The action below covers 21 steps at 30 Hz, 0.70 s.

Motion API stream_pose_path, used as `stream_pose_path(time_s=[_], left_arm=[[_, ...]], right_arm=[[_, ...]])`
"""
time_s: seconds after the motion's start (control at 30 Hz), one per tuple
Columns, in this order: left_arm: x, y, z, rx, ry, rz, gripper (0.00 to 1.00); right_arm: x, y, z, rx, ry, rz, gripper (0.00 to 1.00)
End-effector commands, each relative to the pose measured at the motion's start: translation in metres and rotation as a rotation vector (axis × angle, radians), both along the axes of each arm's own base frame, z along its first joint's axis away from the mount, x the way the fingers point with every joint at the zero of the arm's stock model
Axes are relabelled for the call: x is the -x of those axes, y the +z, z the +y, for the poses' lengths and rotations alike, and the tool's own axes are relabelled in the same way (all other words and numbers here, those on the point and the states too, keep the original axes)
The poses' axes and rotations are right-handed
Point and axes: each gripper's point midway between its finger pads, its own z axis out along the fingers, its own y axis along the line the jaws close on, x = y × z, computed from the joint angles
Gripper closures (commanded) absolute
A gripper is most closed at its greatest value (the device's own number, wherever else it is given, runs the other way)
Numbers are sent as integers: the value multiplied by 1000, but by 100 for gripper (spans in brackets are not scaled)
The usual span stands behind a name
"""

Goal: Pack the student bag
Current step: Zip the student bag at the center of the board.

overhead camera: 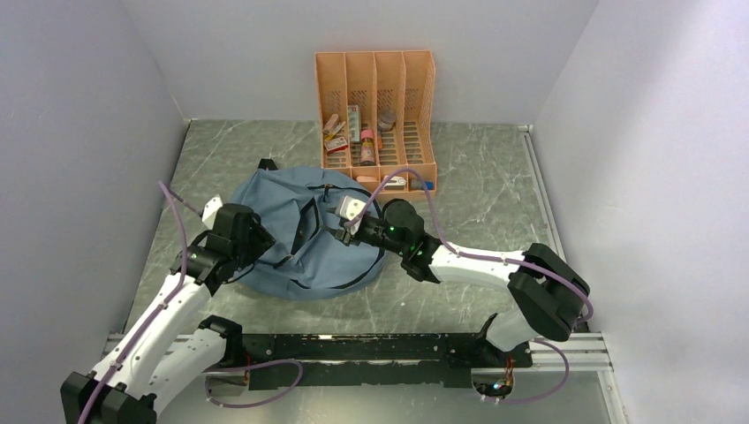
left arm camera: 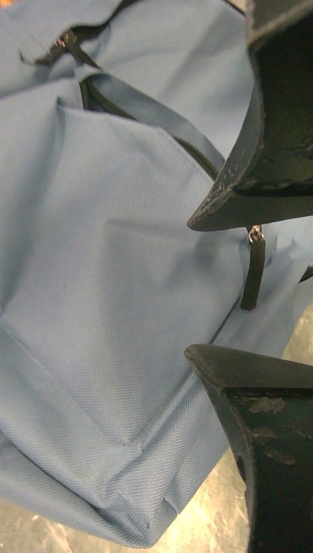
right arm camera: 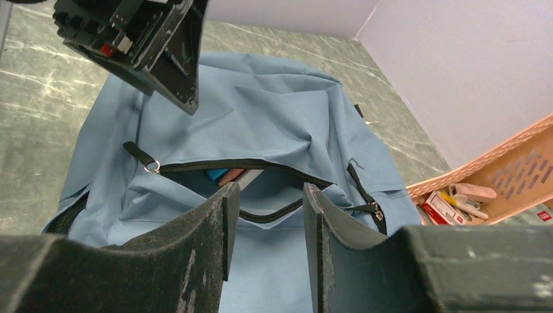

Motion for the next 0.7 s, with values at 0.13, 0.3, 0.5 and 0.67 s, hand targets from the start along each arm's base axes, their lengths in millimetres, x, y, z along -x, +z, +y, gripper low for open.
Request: stream_pose_path(time_s=[0.13, 0.3, 0.5, 0.67], left_arm=[[6, -28, -2, 23, -4, 42, 33], [8, -46, 2, 4, 14, 61, 34], [18, -53, 8, -12, 24, 86, 35], [23, -47, 19, -47, 51, 69, 32]], right_arm=[[3, 8, -1, -17, 1, -31, 55], [5, 7, 1, -3, 17, -36, 55], [9, 8, 4, 6, 29, -51, 54], [21, 6, 13, 15, 86, -65, 52]])
